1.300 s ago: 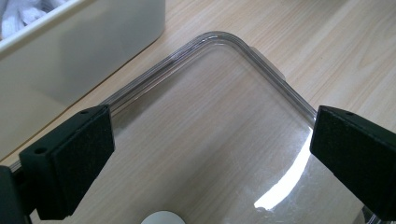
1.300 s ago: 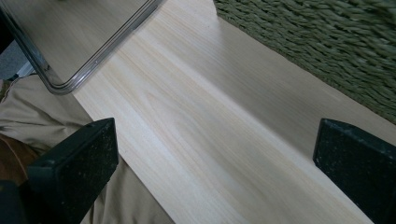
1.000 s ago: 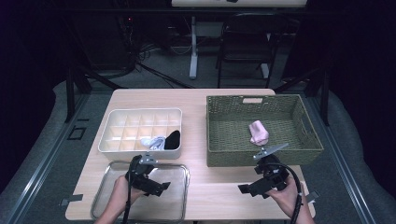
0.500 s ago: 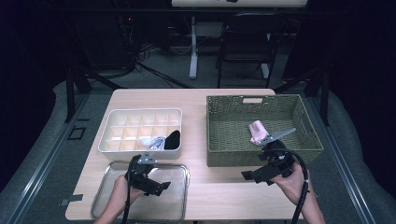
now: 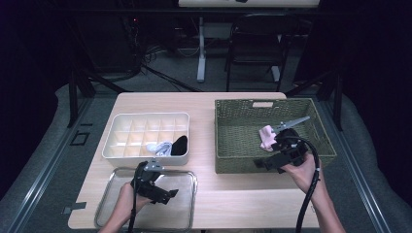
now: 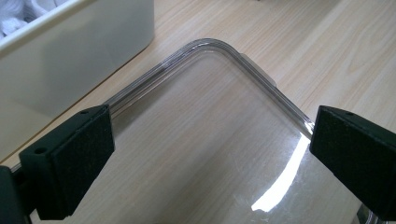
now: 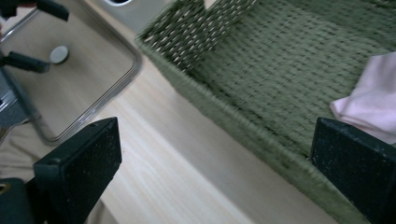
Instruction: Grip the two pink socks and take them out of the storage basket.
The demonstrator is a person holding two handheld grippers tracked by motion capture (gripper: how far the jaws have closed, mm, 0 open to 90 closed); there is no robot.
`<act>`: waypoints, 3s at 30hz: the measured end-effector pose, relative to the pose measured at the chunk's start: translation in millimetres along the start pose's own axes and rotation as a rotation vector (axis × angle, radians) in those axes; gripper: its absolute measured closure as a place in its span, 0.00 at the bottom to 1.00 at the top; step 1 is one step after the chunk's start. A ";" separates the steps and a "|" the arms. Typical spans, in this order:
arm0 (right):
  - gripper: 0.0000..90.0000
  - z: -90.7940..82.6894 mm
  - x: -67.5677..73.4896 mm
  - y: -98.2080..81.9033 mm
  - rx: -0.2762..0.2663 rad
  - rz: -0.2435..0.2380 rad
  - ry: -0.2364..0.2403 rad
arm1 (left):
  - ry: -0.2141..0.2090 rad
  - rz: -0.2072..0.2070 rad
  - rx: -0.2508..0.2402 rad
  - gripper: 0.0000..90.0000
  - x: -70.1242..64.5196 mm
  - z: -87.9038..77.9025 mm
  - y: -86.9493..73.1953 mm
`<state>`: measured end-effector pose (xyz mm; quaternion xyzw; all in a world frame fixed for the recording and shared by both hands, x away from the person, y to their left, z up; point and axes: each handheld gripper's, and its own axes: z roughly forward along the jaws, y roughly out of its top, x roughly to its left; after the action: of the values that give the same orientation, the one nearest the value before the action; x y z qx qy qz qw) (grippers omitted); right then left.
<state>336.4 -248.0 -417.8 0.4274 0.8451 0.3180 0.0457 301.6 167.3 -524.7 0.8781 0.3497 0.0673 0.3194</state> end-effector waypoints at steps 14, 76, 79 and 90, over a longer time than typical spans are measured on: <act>0.02 15.0 -37.9 18.7 -0.016 0.055 -0.053 | -0.002 0.008 -0.001 0.00 -1.9 0.9 0.4; 0.63 115.6 -150.1 51.3 0.350 0.351 -0.288 | -0.018 0.025 0.001 0.00 -3.9 1.6 1.3; 0.79 114.6 -148.2 50.9 0.337 0.365 -0.297 | -0.020 0.024 0.003 0.00 -3.5 1.9 1.1; 0.86 88.2 -134.5 57.1 0.319 0.305 -0.271 | -0.019 0.026 0.004 0.00 -4.6 2.1 1.5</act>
<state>491.5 -280.5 -481.1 0.5903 0.7965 0.1238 0.0423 299.7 162.3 -525.0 0.8837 0.3355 0.0623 0.3202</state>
